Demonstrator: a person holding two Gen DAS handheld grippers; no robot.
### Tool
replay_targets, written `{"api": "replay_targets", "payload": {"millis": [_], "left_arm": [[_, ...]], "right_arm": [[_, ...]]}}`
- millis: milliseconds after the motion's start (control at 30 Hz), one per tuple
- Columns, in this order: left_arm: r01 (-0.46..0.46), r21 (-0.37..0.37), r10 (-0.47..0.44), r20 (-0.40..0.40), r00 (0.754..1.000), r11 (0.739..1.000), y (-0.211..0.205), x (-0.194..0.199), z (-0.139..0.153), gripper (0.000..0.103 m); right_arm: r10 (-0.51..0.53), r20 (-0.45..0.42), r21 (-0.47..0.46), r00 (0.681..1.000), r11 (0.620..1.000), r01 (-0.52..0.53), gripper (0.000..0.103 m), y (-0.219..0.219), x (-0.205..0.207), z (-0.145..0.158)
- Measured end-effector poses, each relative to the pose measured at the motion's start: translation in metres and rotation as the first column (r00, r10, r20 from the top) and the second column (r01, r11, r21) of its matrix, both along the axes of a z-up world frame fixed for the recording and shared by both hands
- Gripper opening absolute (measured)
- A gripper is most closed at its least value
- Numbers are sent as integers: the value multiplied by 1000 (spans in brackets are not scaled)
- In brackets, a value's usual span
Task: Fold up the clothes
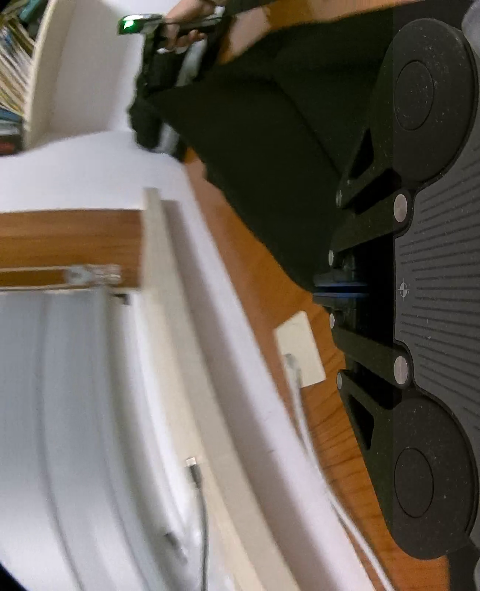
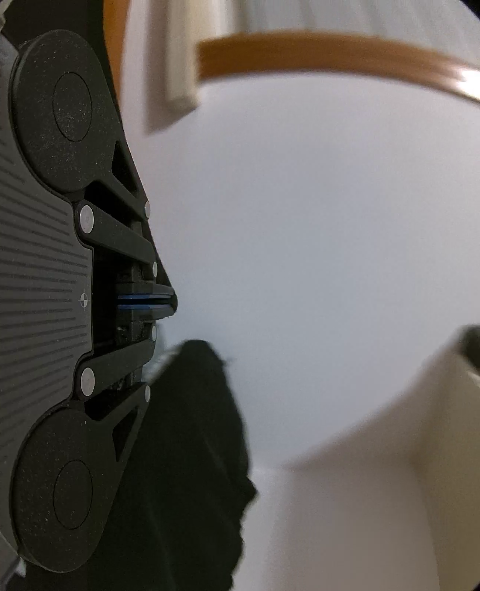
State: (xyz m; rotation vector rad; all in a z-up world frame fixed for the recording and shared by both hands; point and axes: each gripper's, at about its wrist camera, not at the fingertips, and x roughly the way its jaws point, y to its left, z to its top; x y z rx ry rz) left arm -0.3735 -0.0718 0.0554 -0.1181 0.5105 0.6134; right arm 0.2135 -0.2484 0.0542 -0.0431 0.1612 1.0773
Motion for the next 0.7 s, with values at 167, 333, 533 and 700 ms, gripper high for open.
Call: {"api": "replay_targets", "payload": {"millis": [167, 333, 533, 700], "left_arm": [[37, 3, -37, 21, 999, 999, -39, -21, 7, 3], [58, -27, -58, -11, 998, 998, -60, -27, 3, 5], [31, -20, -31, 24, 999, 999, -64, -38, 19, 12], [-14, -11, 15, 44, 999, 1000, -52, -42, 33, 19]], "right_arm": [[-4, -26, -36, 1000, 999, 3, 3, -70, -10, -1], [10, -107, -231, 994, 972, -35, 10, -108, -14, -34], [-41, -124, -177, 991, 984, 19, 22, -127, -15, -25], [-52, -106, -152, 993, 988, 35, 32, -104, -17, -10]]}}
